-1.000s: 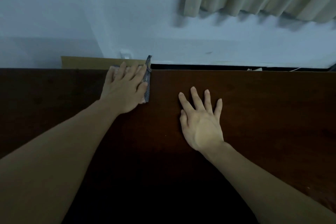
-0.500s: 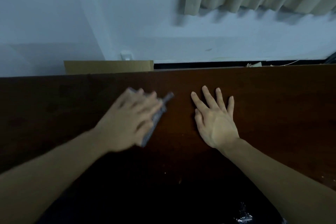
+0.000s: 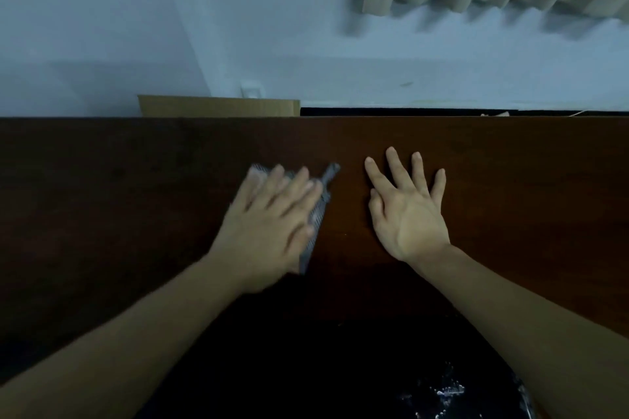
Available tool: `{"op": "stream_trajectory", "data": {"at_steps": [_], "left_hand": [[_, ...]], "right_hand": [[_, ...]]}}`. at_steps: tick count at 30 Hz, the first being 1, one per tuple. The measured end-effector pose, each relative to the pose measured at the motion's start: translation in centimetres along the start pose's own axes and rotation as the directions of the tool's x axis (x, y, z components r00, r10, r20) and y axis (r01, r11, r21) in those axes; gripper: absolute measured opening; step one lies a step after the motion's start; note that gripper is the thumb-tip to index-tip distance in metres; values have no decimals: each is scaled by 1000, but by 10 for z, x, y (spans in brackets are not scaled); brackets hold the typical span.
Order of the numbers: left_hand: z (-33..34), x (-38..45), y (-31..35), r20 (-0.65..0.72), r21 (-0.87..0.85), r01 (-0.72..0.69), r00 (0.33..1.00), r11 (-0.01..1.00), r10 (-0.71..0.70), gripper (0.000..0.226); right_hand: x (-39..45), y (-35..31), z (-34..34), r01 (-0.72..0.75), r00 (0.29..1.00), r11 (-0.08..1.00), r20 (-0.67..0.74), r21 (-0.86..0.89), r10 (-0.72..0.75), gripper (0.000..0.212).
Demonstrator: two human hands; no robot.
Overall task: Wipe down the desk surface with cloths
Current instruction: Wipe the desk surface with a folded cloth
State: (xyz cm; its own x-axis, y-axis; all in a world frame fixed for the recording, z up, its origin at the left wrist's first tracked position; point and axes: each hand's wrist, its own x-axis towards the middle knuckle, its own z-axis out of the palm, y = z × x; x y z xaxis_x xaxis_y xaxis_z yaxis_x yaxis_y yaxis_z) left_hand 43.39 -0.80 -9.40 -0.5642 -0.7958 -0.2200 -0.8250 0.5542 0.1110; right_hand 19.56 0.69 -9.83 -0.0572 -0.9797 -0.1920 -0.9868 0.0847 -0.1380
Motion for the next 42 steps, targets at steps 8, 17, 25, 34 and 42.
{"op": "stream_trajectory", "data": {"at_steps": [8, 17, 25, 34, 42], "left_hand": [[-2, 8, -3, -5, -34, 118, 993, 992, -119, 63], [0, 27, 46, 3, -28, 302, 953, 953, -302, 61], [12, -31, 64, 53, -49, 150, 988, 987, -148, 65], [-2, 48, 40, 1, -52, 438, 899, 897, -439, 62], [18, -39, 40, 45, -49, 177, 984, 983, -175, 61]], "right_hand": [[0, -2, -3, 6, 1000, 1000, 16, -22, -6, 58], [0, 0, -4, 25, 1000, 1000, 17, -14, -25, 58], [0, 0, -6, 45, 998, 999, 41, -21, -45, 60], [3, 1, -3, 68, 996, 998, 50, -16, -67, 65], [1, 4, -4, 77, 995, 996, 62, -41, -74, 74]]}}
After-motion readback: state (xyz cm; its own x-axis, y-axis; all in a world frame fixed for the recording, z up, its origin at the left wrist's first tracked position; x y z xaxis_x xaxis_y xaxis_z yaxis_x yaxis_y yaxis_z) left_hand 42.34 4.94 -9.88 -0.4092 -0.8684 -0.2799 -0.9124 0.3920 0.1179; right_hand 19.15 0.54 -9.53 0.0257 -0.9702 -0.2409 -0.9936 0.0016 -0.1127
